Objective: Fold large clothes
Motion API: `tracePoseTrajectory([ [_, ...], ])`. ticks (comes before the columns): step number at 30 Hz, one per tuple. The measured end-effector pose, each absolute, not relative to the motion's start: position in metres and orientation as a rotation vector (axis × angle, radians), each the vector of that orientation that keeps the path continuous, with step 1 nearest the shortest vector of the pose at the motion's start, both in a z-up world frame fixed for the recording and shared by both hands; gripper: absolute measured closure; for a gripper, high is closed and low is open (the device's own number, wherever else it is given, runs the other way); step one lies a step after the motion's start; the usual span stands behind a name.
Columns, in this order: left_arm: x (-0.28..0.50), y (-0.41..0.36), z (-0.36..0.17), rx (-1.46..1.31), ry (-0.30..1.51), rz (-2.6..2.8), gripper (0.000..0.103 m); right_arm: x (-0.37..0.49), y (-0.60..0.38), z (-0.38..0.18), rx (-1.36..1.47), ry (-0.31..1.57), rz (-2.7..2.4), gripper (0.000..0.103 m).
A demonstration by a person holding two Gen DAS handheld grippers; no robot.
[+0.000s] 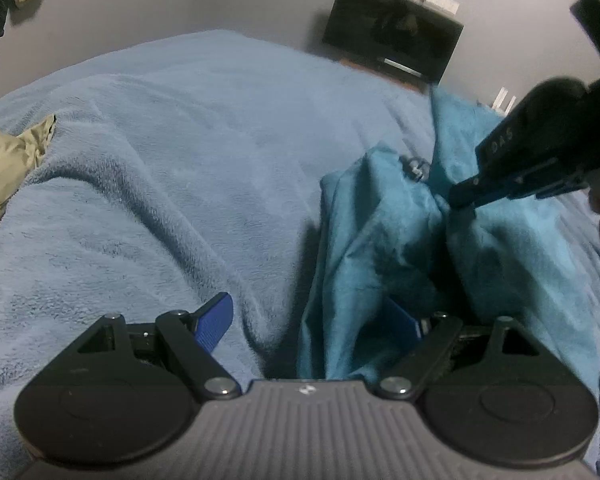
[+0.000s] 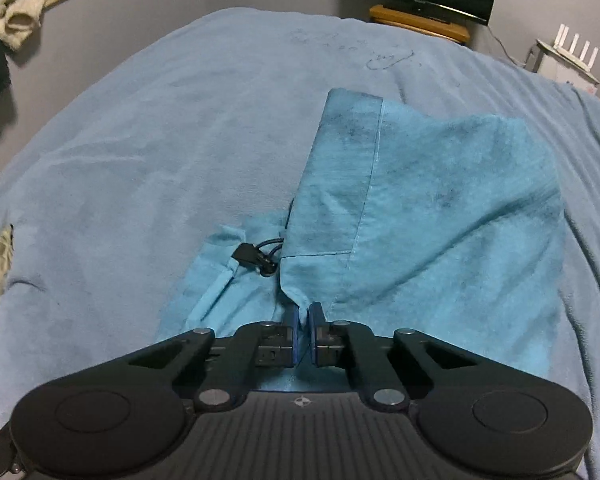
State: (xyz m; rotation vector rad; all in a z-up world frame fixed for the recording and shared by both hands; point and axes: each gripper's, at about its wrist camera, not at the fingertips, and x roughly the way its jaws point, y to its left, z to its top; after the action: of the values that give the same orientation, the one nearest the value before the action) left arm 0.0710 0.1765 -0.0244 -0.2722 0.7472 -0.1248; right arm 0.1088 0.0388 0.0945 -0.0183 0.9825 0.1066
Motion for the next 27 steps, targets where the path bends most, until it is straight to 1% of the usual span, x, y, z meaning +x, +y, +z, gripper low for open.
tracePoseTrajectory([
  [4, 0.054, 0.196, -0.009, -0.427, 0.600, -0.242, 0.022, 0.100, 0.031, 0.103, 0.036, 0.947, 0.173, 0.101],
  [6, 0.053, 0.205, -0.008, -0.559, 0.577, -0.361, 0.022, 0.098, 0.031, 0.104, 0.057, 0.930, 0.220, 0.102],
  [8, 0.057, 0.203, -0.014, -0.633, 0.612, -0.462, 0.023, 0.091, 0.028, 0.107, 0.071, 0.913, 0.249, 0.102],
  [11, 0.065, 0.186, -0.023, -0.589, 0.703, -0.524, 0.023, 0.089, 0.021, 0.111, 0.086, 0.884, 0.287, 0.102],
  [12, 0.065, 0.179, -0.025, -0.574, 0.731, -0.549, 0.025, 0.087, 0.018, 0.114, 0.096, 0.872, 0.307, 0.102],
  [13, 0.065, 0.174, -0.026, -0.557, 0.752, -0.568, 0.039, 0.085, 0.017, 0.116, 0.101, 0.865, 0.320, 0.102],
  [14, 0.065, 0.168, -0.027, -0.529, 0.779, -0.579, 0.065, 0.082, 0.016, 0.118, 0.102, 0.859, 0.331, 0.102],
  [15, 0.065, 0.163, -0.029, -0.495, 0.818, -0.568, 0.077, 0.080, 0.016, 0.120, 0.102, 0.856, 0.336, 0.102],
  [17, 0.061, 0.155, -0.034, -0.452, 0.846, -0.556, 0.091, 0.080, 0.014, 0.119, 0.131, 0.869, 0.367, 0.103],
  [19, 0.054, 0.151, -0.030, -0.418, 0.818, -0.540, 0.093, 0.084, 0.010, 0.119, 0.146, 0.874, 0.383, 0.102],
  [21, 0.045, 0.151, -0.025, -0.411, 0.790, -0.522, 0.094, 0.077, -0.002, 0.128, 0.173, 0.833, 0.403, 0.098],
  [22, 0.041, 0.150, -0.023, -0.407, 0.777, -0.513, 0.095, 0.073, -0.010, 0.135, 0.177, 0.801, 0.400, 0.087],
  [23, 0.034, 0.150, -0.020, -0.398, 0.762, -0.500, 0.096, 0.072, -0.021, 0.138, 0.170, 0.758, 0.382, 0.072],
  [24, 0.027, 0.149, -0.017, -0.381, 0.741, -0.486, 0.096, 0.067, -0.034, 0.144, 0.153, 0.712, 0.350, 0.065],
  [25, 0.020, 0.149, -0.014, -0.366, 0.728, -0.470, 0.097, 0.064, -0.047, 0.148, 0.134, 0.671, 0.316, 0.063],
  [27, 0.006, 0.152, -0.013, -0.344, 0.717, -0.432, 0.097, 0.061, -0.073, 0.151, 0.099, 0.613, 0.255, 0.063],
])
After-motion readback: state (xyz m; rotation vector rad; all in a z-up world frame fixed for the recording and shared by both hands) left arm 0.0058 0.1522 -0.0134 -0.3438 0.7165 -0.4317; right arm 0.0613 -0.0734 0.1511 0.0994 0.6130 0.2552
